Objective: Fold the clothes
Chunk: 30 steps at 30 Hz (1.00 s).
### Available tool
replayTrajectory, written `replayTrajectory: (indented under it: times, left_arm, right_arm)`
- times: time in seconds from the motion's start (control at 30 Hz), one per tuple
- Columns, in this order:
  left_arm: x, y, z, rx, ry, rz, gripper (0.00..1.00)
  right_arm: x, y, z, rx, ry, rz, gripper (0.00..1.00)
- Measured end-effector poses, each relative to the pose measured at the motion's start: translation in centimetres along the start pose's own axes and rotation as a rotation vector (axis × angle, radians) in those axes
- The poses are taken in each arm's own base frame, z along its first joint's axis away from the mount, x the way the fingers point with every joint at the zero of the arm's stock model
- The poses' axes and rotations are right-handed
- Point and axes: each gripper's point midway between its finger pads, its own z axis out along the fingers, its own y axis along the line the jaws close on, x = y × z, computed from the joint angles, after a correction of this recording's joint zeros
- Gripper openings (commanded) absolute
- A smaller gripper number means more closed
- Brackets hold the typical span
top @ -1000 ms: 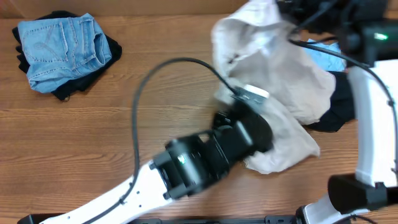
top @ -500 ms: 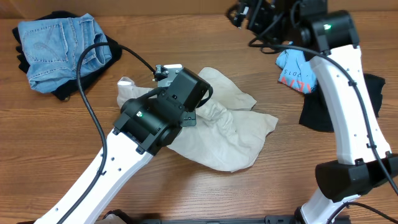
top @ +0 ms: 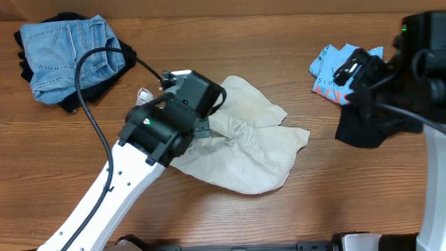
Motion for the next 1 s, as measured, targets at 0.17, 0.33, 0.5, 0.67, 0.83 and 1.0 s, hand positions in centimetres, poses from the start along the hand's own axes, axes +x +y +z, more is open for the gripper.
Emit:
replayTrajectory:
  times: [0.17, 0.33, 0.5, 0.67, 0.83, 1.0]
  left_arm:
    - [-0.8, 2.2, 0.7, -0.036, 0.017, -0.068, 0.13]
    - [-2.0, 4.5, 1.3, -0.062, 0.016, -0.154, 0.13]
    - [-3.4, 7.9, 2.0, -0.095, 0.012, -0.270, 0.14]
    - [-4.2, 10.9, 2.3, -0.140, 0.004, -0.355, 0.16]
    - [-4.8, 13.0, 2.5, -0.160, -0.003, -0.414, 0.17]
    - [-5.0, 12.8, 2.6, -0.143, -0.005, -0.400, 0.17]
  right_arm:
    - [2.5, -0.7, 6.1, 0.039, 0.192, 0.085, 1.00]
    - [7.1, -0.1, 11.4, -0.010, 0.396, 0.153, 1.00]
    - [11.6, -0.1, 15.8, 0.006, 0.515, 0.242, 1.00]
    - [14.6, -0.2, 18.4, 0.019, 0.555, 0.242, 1.00]
    - [18.3, 0.5, 20.9, -0.012, 0.578, 0.149, 1.00]
    - [23.6, 1.4, 22.0, -0.012, 0.637, 0.109, 1.00]
